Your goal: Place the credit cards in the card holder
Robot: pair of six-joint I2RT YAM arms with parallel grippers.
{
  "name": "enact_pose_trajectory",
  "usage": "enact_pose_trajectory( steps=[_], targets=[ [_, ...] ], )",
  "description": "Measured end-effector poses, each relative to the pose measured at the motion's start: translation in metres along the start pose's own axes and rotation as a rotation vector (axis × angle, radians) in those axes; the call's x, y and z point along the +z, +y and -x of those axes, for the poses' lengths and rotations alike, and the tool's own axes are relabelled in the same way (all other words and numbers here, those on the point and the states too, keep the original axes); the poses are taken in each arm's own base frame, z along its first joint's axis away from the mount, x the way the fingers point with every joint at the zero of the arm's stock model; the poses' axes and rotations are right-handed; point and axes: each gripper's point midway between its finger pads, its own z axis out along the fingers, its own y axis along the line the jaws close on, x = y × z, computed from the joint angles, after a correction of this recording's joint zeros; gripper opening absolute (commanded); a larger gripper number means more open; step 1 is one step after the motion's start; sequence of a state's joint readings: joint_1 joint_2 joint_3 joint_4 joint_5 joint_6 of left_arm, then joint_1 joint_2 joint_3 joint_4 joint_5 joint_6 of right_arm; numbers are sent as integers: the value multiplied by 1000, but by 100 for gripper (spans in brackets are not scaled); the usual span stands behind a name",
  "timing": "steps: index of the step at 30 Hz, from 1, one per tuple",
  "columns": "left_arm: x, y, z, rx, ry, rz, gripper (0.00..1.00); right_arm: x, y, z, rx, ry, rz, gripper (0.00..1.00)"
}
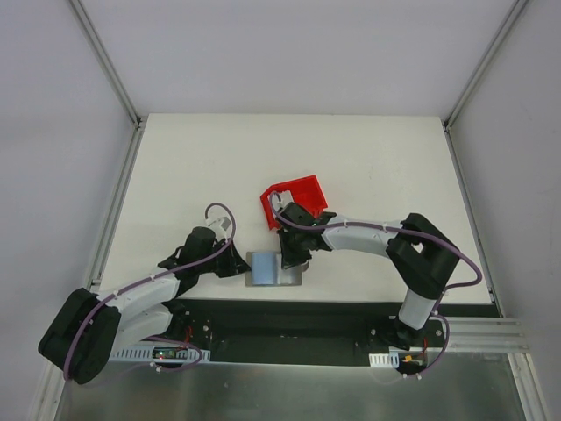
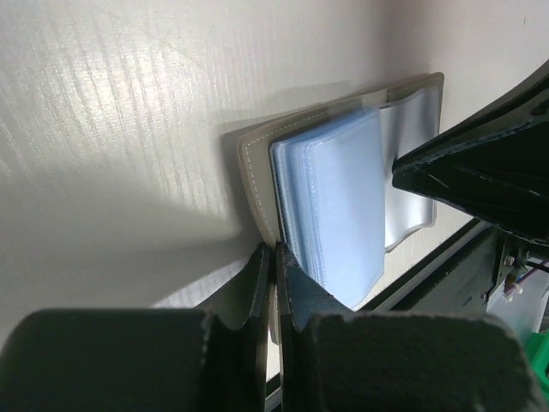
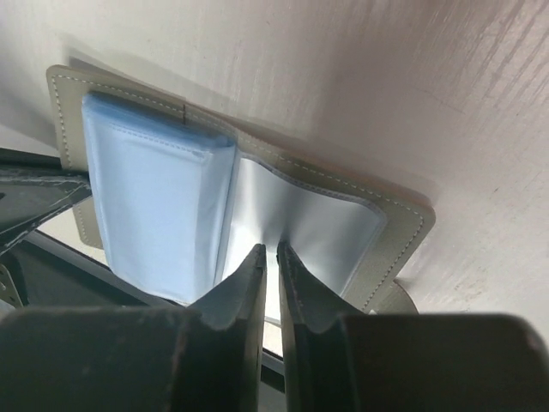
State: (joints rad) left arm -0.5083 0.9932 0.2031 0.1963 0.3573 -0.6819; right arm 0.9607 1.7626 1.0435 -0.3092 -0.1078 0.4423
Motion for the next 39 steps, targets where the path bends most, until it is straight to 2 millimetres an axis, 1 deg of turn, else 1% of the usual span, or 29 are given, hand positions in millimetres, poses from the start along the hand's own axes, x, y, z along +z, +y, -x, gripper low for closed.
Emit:
enact_pose_trajectory(
  steps=[2, 5, 9, 13, 17, 19, 21, 24, 26, 28, 31, 33, 35, 39],
  targets=[
    [3, 3, -2, -20, -6, -2, 0, -1, -1, 1, -8, 2, 6, 20],
    [6, 1, 1, -33, -23, -18, 0, -4, -3, 7, -15, -10, 12, 26],
    [6, 1, 4, -45, -40, -16, 0, -21, -2, 24, -17, -63, 44, 34],
    [6, 1, 5, -48, -46, -13, 0, -55, 11, 51, -36, -161, 114, 37],
    [4, -2, 8, -47, -51, -17, 0, -93, 23, 85, -47, -279, 177, 38],
    [3, -6, 12, -45, -57, -20, 0, -108, 26, 100, -47, -325, 194, 44],
    [1, -11, 17, -41, -65, -26, 0, -118, 24, 114, -44, -363, 193, 52],
    [0, -17, 23, -35, -79, -35, 0, -128, 14, 128, -32, -389, 164, 62],
    [0, -17, 23, -35, -78, -34, 0, -137, 7, 143, -23, -408, 136, 63],
    [0, -15, 23, -39, -76, -26, 0, -142, 2, 162, -20, -425, 116, 66],
    [0, -13, 23, -40, -82, -16, 0, -135, -5, 181, -16, -418, 96, 76],
    [0, -12, 24, -40, -85, -11, 0, -122, -10, 188, -12, -385, 77, 82],
    [0, -12, 24, -41, -86, -9, 0, -106, -14, 191, -8, -342, 64, 87],
    [0, -12, 24, -41, -85, -7, 0, -76, -20, 189, -7, -263, 44, 89]
  ],
)
